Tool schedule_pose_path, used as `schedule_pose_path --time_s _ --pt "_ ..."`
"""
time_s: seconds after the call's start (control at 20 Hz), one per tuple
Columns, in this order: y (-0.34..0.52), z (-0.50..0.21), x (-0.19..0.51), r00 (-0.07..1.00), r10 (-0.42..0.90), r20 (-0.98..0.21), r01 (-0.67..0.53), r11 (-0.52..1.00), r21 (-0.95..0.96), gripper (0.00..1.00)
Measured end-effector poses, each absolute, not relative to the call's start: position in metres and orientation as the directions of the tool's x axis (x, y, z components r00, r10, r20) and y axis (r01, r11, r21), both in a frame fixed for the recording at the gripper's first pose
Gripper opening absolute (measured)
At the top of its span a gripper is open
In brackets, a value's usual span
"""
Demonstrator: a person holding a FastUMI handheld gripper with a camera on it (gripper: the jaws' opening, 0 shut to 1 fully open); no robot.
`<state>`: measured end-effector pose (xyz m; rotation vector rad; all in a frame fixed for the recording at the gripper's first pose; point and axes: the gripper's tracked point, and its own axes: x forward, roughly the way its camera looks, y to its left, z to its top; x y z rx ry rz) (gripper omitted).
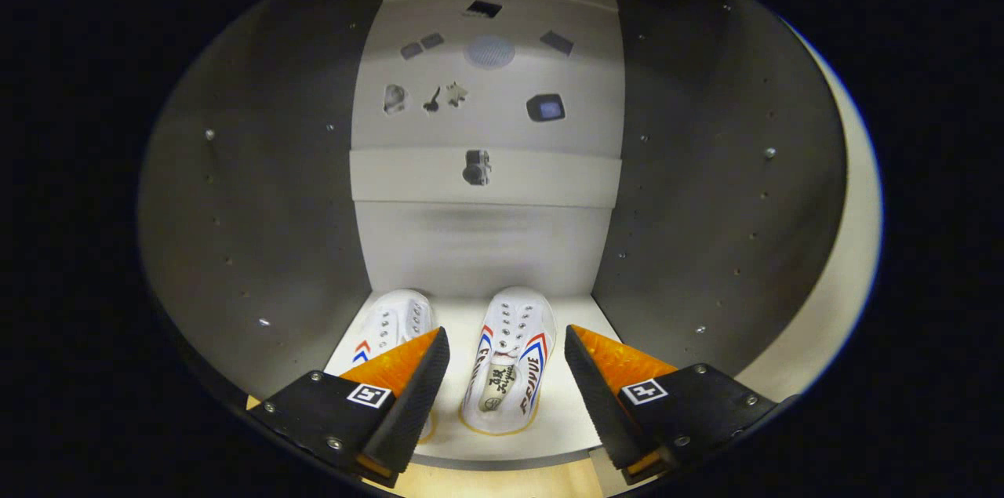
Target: Open the shoe cabinet door, grab the shoes and put them into the shoe cabinet, then close the shoe cabinet door.
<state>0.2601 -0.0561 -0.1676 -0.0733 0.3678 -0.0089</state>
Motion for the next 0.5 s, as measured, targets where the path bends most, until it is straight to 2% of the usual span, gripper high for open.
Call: schedule_pose_path --time_s 0.5 --pt "-0.016 -0.059 0.097 0.967 0.042 -0.252 -0.066 0.994 -0.09 0.94"
